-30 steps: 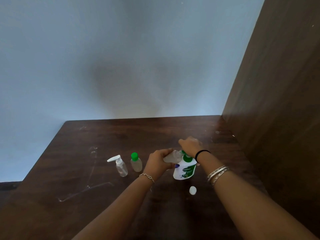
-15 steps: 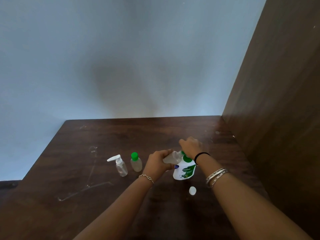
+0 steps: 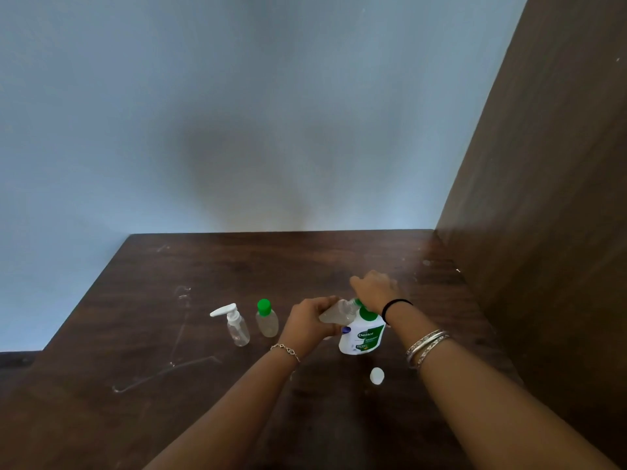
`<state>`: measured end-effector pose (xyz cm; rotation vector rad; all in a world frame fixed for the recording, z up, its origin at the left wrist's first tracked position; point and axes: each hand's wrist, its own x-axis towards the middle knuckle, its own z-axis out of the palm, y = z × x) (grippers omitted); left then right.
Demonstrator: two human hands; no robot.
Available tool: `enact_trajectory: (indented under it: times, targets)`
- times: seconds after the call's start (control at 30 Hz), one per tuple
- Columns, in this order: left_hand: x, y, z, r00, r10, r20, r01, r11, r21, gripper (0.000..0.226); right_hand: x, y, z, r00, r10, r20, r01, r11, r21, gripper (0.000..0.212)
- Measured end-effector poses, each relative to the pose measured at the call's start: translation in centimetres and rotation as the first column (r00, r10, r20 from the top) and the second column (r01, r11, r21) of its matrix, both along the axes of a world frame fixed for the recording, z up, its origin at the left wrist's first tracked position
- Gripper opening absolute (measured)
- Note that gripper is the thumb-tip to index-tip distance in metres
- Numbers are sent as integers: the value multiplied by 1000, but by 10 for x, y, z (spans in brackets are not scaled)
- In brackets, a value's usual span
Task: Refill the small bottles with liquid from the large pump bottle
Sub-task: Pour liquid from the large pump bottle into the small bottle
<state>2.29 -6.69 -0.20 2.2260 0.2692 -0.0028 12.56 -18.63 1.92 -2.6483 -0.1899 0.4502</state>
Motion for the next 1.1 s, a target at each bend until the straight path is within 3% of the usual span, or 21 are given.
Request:
enact_trajectory:
  times: [0.63,0.87,1.1]
  targets:
    - [2,0,9,1000,-25,1,25,1000,10,62,1,2,8,997,36,-61,-39,999,-33,34]
    - [2,1,8,1000,-28,-11,28,999,26,60,-6,0,6,999,-24,33,25,999,-27,34]
    - [1,0,9,1000,-25,-13,25,1000,2,64,-1,2,8,999,47,-23,-48,998,-51,34]
